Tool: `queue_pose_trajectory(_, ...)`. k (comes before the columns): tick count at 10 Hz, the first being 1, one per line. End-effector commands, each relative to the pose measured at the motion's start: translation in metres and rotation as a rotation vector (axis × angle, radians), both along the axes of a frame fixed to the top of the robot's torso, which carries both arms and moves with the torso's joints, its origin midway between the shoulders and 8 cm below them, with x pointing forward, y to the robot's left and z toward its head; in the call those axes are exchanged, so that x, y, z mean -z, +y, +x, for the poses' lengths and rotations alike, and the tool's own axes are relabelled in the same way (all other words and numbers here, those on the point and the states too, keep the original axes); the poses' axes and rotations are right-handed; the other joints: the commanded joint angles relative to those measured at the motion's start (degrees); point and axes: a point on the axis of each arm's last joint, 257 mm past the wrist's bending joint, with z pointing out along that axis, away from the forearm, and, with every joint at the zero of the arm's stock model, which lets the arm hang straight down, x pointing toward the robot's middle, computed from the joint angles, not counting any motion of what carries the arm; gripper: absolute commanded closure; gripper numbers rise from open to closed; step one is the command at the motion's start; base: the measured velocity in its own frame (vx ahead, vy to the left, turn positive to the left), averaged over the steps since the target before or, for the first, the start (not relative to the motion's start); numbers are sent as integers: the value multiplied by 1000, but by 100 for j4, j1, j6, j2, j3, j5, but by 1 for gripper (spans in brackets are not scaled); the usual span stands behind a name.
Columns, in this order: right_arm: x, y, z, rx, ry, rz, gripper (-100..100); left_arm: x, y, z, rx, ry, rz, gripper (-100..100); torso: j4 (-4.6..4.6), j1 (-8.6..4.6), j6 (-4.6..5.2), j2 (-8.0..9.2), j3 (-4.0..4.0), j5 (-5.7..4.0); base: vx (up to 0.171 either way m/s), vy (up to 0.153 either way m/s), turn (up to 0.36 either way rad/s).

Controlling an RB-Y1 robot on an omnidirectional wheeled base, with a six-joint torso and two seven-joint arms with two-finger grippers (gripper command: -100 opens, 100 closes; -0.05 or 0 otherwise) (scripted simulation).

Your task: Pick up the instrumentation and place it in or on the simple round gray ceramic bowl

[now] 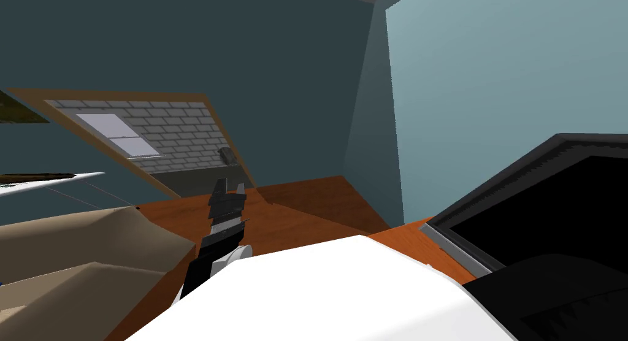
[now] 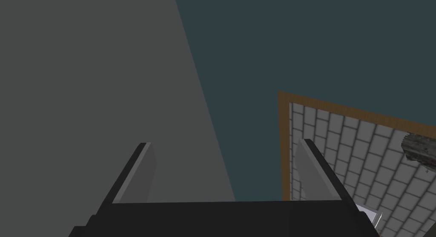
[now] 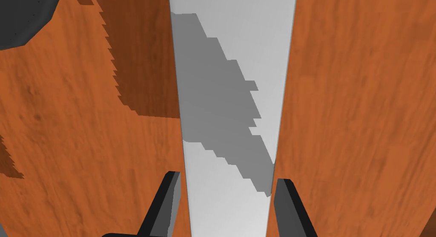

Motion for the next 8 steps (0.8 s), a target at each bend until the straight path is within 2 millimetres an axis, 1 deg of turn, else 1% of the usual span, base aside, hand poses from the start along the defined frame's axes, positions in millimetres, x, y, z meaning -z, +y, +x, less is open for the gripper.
queue_pose_trajectory(1,-12,-9,2,-15,-1,-12,100,0,0,0,0,0,0,0,0,0,0,0,0,0,-52,76,-99)
queue_pose_trajectory(3,-23,-17,2,-21,5,-18,100,0,0,0,0,0,0,0,3,14,15,34,17,8,-121,89,-119)
queue_pose_trajectory(4,-30,-20,1,-21,12,-18,100,0,0,0,0,0,0,0,6,15,15,44,24,8,-166,64,-77)
queue_pose_trajectory(6,-37,-22,0,-17,19,-11,100,0,0,0,0,0,0,0,12,7,21,74,41,6,-195,55,-60)
queue_pose_trajectory(8,-42,-20,-1,-9,26,1,100,0,0,0,0,0,0,0,14,-10,18,76,43,1,-203,24,-26)
